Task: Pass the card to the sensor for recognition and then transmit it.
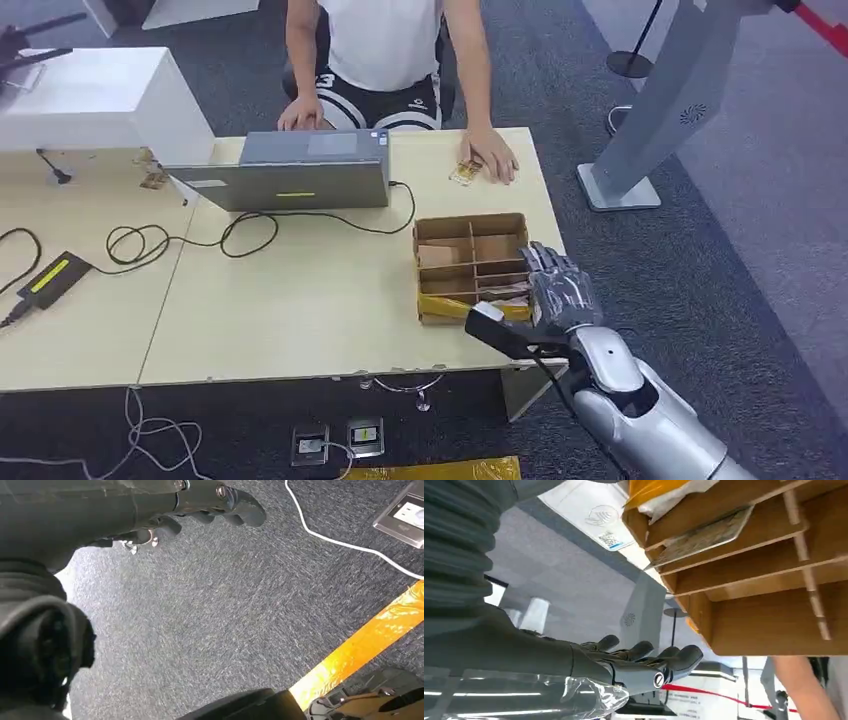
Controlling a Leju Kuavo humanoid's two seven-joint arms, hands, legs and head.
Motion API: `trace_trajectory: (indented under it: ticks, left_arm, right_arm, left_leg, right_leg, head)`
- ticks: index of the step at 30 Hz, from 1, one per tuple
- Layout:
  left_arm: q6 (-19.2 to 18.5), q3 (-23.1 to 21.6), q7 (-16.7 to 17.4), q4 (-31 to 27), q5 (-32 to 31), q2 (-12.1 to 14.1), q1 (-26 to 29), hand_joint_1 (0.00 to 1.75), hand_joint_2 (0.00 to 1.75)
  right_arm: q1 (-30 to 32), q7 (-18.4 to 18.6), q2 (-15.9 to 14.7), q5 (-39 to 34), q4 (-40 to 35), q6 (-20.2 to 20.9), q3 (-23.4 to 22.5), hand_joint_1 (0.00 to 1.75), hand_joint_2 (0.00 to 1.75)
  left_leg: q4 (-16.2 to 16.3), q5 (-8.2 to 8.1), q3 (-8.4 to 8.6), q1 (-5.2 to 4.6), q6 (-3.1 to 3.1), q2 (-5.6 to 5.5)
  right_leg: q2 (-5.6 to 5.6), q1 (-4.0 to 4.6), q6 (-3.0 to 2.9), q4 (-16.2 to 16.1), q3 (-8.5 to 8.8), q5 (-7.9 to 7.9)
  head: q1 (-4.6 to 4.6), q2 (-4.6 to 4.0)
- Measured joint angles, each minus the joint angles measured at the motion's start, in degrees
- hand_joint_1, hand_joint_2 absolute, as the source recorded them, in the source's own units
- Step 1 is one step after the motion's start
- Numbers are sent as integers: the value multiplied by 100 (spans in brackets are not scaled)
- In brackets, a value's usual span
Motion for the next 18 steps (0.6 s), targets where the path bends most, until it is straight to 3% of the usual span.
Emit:
trace_trajectory:
  ticks: [18]
  left_arm:
    - [-11, 0, 0, -39, -87, -24, -46, 0, 0]
  right_arm:
    - [-375, -24, 188, -205, 748, -175, 81, 0, 175]
  left_leg:
    - [0, 1, -1, 0, -1, 0]
  right_leg:
    - [0, 0, 0, 1, 0, 0]
  head:
    - [0, 0]
